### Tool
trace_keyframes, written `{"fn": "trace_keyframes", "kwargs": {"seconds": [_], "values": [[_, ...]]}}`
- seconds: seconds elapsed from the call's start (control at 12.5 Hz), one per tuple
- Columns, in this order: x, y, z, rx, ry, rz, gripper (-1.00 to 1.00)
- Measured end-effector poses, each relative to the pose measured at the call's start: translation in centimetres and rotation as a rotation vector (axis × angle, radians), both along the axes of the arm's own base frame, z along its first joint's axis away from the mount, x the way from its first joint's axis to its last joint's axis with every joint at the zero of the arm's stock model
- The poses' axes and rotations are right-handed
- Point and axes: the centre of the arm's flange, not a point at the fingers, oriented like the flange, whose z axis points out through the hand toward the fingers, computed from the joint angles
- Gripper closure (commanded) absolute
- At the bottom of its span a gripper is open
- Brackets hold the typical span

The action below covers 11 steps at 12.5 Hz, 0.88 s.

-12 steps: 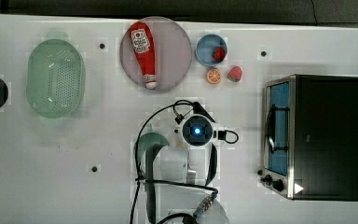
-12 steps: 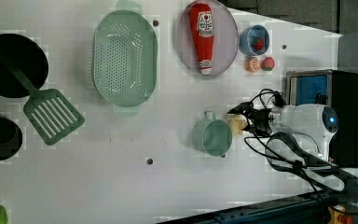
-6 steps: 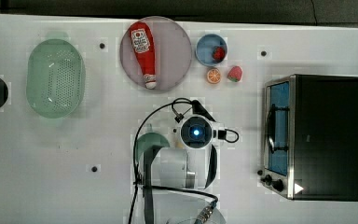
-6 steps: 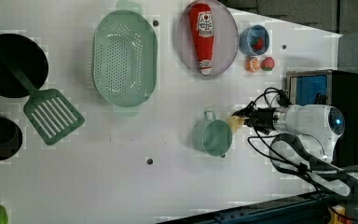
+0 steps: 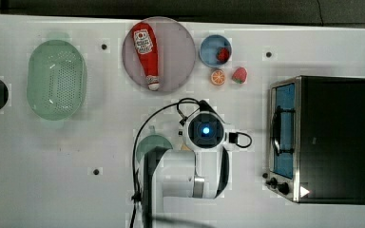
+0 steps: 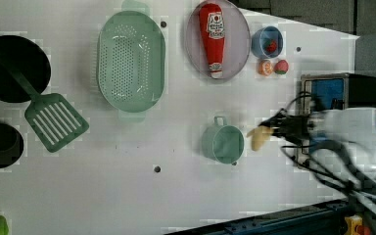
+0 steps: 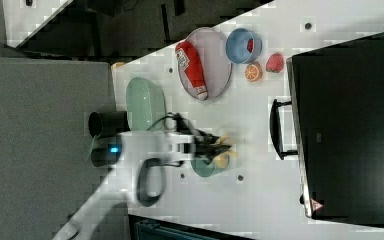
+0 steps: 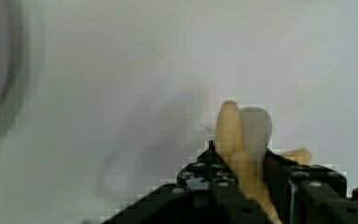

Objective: Pick banana from table and place on oven.

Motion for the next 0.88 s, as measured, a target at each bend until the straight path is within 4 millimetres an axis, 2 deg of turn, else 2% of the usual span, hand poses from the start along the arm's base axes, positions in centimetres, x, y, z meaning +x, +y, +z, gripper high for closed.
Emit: {"fn": "trace_keyframes", "kwargs": {"seconds": [0.08,0.32,0.4,0.48,0.64,0.72,0.8,0.88], "values": [[0.4,0.1,4.8,0.003,-0.011,0.000,0.43],[2.1,-0.2,21.3,0.006,-0.138,-0.004,0.43],[1.9,-0.5,26.2,0.000,-0.163,-0.006,0.43],[0.8,-1.1,29.7,0.000,-0.164,-0.014,0.43],[-0.6,-3.7,34.0,0.010,-0.191,-0.061,0.43],[-0.6,-6.0,35.0,0.009,-0.202,-0.094,0.43],[-0.3,-8.4,35.2,-0.002,-0.205,-0.121,0.43],[-0.1,-11.0,34.4,-0.029,-0.195,-0.125,0.43]]}}
